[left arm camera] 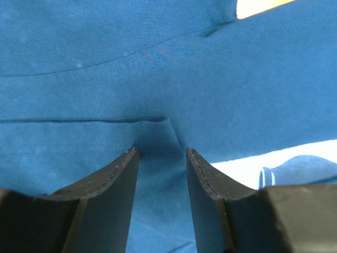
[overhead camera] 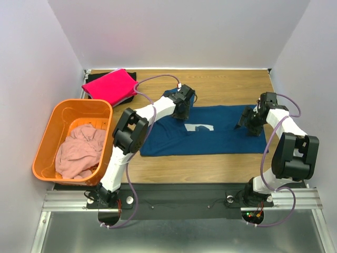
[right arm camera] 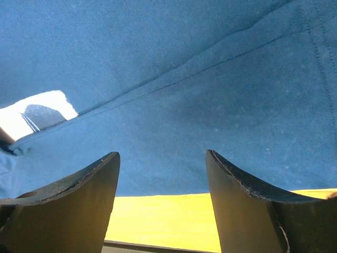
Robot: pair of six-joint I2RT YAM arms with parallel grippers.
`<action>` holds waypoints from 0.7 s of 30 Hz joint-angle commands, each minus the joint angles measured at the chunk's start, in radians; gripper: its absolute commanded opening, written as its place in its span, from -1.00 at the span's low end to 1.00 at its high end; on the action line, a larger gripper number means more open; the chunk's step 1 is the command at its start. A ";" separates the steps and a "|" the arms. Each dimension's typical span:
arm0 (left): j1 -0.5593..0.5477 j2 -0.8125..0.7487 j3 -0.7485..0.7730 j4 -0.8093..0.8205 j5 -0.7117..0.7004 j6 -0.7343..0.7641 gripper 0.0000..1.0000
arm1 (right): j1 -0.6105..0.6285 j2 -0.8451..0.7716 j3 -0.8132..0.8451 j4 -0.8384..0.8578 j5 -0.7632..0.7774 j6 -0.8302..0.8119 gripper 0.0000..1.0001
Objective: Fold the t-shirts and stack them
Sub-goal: Fold the tshirt
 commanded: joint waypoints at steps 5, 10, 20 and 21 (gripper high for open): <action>-0.002 0.027 0.062 -0.016 -0.033 0.023 -0.04 | -0.006 -0.020 0.003 0.013 -0.034 -0.016 0.43; -0.002 0.046 0.076 -0.021 -0.050 0.032 -0.24 | -0.004 -0.013 0.006 0.014 -0.040 -0.016 0.43; -0.002 0.053 0.096 -0.022 -0.053 0.041 -0.78 | -0.004 -0.009 0.007 0.014 -0.035 -0.016 0.42; -0.002 0.051 0.104 -0.022 -0.051 0.041 -0.88 | -0.004 -0.007 0.007 0.014 -0.034 -0.016 0.43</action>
